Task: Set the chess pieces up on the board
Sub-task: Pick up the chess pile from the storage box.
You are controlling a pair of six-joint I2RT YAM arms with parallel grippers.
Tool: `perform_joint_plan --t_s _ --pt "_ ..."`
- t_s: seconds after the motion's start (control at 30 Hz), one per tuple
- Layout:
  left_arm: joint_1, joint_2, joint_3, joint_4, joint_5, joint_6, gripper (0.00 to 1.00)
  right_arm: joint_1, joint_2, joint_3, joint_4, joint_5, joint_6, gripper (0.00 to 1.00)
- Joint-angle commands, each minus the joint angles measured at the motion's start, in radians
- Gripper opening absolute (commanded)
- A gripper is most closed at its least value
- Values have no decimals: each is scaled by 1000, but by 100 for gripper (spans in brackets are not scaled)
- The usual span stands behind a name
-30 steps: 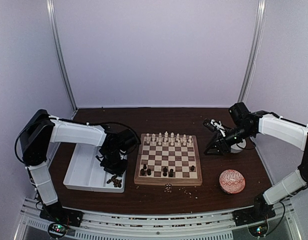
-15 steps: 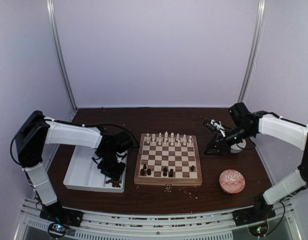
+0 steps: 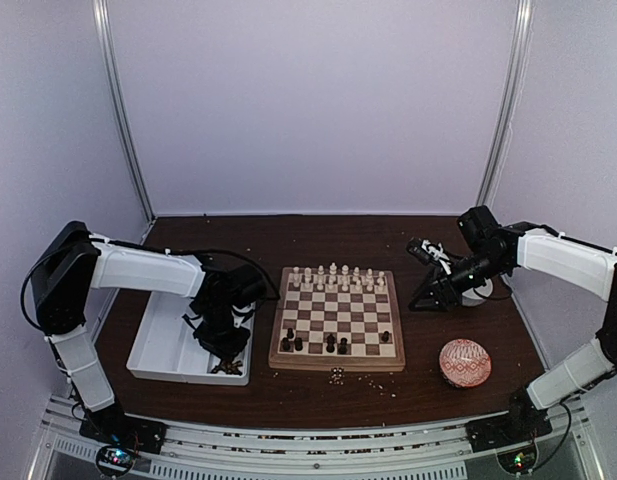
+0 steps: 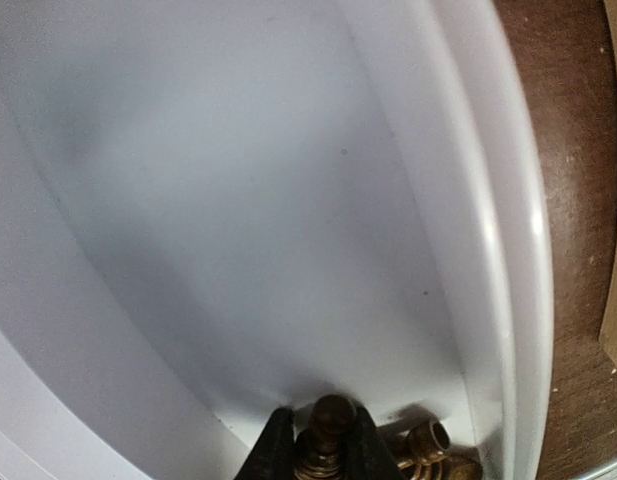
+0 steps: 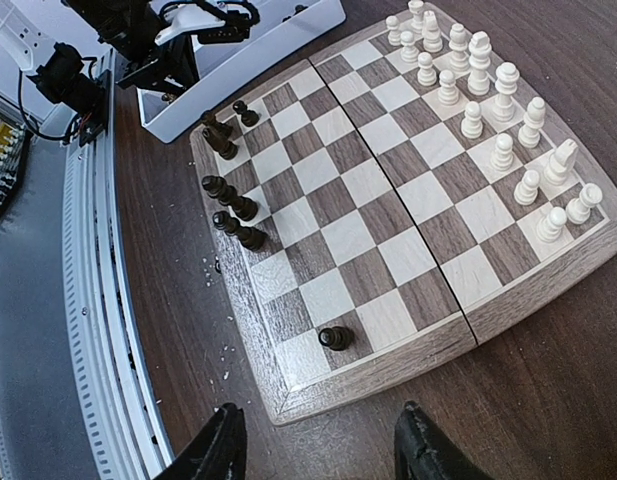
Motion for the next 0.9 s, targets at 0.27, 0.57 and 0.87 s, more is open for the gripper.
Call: perform_joint_plan --t_s 0.27,0.57,0.87 --pt "2 -185 -28 81 -126 46 5 -3 -22 25 14 -52 39 50" --pt "20 -379 -172 376 -137 -25 1 67 -1 133 45 -98 138 51" --pt "57 -603 -308 716 -140 -304 0 287 105 268 328 13 484 52"
